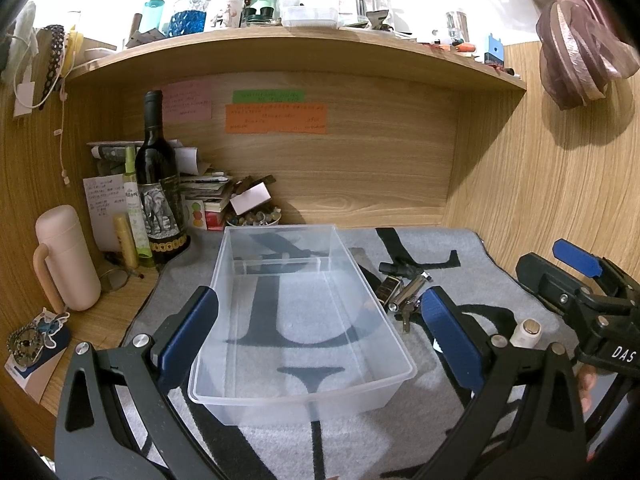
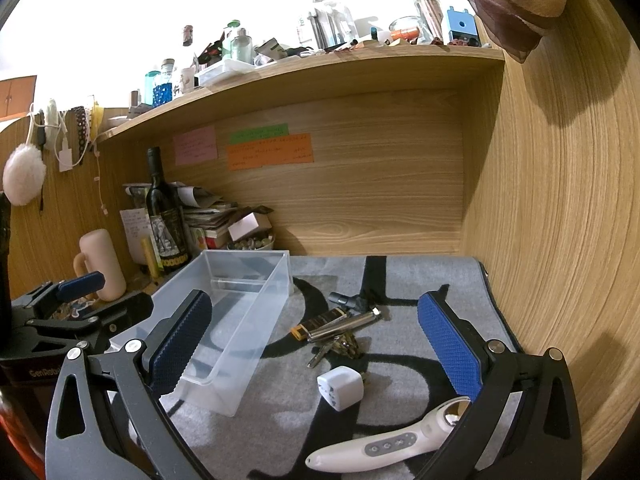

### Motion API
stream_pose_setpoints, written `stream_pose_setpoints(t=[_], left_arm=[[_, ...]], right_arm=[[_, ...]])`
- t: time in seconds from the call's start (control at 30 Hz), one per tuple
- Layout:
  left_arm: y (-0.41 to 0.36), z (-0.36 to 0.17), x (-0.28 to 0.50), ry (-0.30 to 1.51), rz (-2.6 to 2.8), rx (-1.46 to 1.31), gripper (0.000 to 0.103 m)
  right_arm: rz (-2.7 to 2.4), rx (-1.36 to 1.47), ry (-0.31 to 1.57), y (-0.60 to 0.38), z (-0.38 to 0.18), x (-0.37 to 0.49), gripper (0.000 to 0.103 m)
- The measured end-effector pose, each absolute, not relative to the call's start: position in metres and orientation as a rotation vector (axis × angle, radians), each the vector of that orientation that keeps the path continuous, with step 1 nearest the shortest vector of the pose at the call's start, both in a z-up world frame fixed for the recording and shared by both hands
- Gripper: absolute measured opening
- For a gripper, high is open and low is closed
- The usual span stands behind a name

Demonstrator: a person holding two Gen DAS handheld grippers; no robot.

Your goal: Organize rigid objects

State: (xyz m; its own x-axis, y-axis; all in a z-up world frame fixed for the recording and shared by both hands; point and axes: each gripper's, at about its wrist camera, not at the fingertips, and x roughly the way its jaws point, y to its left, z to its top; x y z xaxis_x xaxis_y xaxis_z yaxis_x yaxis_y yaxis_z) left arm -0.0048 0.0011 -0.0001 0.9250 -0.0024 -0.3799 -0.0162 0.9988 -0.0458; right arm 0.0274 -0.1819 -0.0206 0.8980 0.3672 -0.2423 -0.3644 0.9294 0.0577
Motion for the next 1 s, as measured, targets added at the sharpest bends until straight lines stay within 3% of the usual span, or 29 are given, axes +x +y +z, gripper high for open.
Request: stream_pose_setpoints(t=[1.0], left_arm=[[0.0023,-0.0028,-0.0042,0.392,-0.001,-0.049,0.103]], right_arm=[[0.380,0.006,0.255,-0.1804,-0.0205,0.0279,0.103]])
